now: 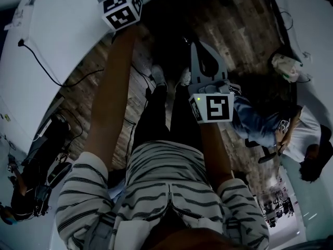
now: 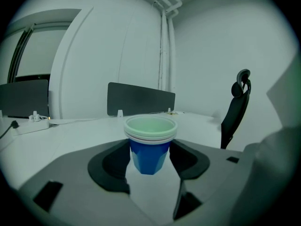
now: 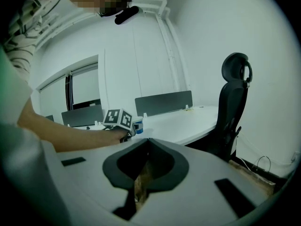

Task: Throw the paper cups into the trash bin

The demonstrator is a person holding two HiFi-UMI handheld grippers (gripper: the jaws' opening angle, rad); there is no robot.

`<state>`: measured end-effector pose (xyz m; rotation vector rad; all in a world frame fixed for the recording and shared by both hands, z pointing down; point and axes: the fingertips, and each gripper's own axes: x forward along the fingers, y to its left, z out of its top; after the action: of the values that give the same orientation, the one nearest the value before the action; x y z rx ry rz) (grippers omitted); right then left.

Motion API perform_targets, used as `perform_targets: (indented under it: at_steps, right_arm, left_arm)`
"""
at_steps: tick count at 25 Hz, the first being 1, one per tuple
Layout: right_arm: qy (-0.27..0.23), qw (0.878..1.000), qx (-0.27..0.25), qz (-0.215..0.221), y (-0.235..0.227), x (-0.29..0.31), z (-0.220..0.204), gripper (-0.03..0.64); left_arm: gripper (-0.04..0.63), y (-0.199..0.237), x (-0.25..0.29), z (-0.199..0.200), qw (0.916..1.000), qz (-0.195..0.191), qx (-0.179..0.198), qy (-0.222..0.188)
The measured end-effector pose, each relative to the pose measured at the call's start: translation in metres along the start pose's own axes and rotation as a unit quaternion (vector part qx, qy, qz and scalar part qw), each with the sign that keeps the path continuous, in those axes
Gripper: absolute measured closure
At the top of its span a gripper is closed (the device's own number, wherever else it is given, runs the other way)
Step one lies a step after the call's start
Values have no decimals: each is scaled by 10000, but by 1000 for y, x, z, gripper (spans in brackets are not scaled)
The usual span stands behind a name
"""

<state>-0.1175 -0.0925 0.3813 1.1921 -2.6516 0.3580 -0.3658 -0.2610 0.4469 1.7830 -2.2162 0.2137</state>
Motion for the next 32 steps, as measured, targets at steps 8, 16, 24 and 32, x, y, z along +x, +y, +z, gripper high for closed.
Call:
perform_targets:
  at_steps: [8,16,24,32]
  right_arm:
    - [-234,9996,84,-135,-4,-31,22,600]
    - [-411,9987,153,-272,-9,-69,45,600]
    - [-499,9979,196,-353,-17,-100,71,600]
    - [-567,9972,54,-487,-20,-128,91,600]
  left_arm:
    - [316,-30,-51,46,9992,-241,54,-299]
    - [316,-58,-110,72,9980,-453,186,-399]
    - [316,-95,-158,95,9963,-694,219,-449]
    - [316,-130,-207,108,9935,-1041,246,-378]
